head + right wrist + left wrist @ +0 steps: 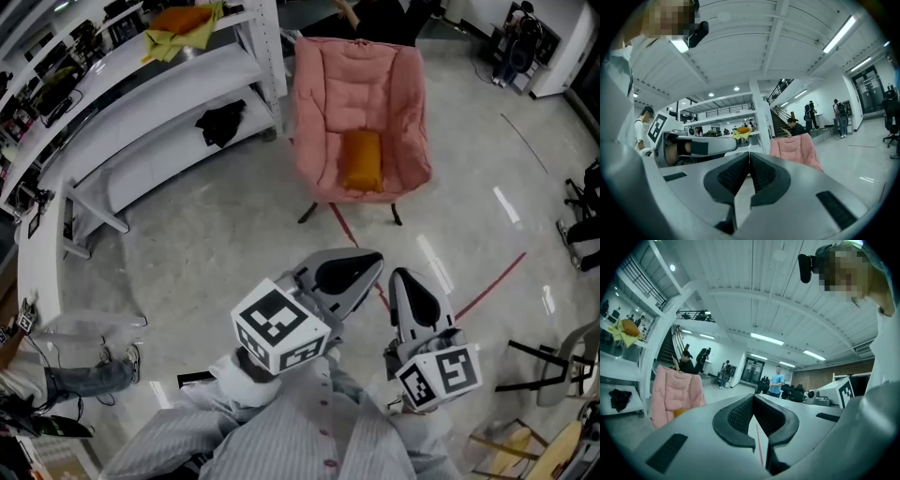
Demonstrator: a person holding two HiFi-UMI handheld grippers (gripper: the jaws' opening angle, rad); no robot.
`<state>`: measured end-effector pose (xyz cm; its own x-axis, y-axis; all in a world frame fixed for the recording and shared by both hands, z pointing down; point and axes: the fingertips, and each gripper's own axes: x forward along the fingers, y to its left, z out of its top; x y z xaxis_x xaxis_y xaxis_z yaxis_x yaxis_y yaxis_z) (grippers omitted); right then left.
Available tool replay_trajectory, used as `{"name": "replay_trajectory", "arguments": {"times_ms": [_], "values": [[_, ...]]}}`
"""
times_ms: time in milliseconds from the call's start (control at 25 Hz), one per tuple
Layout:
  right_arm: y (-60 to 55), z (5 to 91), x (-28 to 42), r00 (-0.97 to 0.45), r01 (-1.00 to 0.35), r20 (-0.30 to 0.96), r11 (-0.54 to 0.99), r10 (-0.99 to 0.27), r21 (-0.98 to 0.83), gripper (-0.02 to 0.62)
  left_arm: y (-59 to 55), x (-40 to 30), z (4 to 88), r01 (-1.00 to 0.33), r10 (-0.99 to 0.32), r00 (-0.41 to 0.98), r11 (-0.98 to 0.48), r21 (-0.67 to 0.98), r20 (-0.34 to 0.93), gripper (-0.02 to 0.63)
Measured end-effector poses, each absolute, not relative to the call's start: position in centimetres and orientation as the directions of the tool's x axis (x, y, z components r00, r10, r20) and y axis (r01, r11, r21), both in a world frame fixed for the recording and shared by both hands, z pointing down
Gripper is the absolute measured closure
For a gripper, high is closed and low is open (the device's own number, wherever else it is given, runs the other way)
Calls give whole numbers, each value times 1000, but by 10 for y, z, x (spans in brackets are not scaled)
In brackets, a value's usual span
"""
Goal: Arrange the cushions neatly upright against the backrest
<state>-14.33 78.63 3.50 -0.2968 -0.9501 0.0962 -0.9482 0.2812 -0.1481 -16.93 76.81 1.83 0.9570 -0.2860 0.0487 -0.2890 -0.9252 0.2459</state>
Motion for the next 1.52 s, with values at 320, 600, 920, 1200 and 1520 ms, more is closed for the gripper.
{"name": "replay_trajectory", "arguments": {"times_ms": [320, 600, 920, 1200, 1520], "values": [[684, 38, -129, -266, -955, 114, 246, -957, -163, 581, 665, -157, 21, -265, -257, 964, -932, 249, 65, 595], [578, 34, -126, -269, -957, 115, 251, -956, -147, 581, 560, -152, 19, -260, -250, 966, -937, 232, 71, 595], [495, 43, -133, -247, -962, 134, 227, -960, -150, 581, 475, -170, 27, -274, -263, 962, -931, 241, 77, 595], [462, 50, -128, -231, -966, 169, 205, -958, -156, 581, 438, -172, 32, -283, -272, 959, -922, 266, 76, 595], [411, 60, -96, -260, -959, 171, 233, -950, -163, 581, 387, -139, 39, -310, -299, 951, -915, 257, 82, 595]]}}
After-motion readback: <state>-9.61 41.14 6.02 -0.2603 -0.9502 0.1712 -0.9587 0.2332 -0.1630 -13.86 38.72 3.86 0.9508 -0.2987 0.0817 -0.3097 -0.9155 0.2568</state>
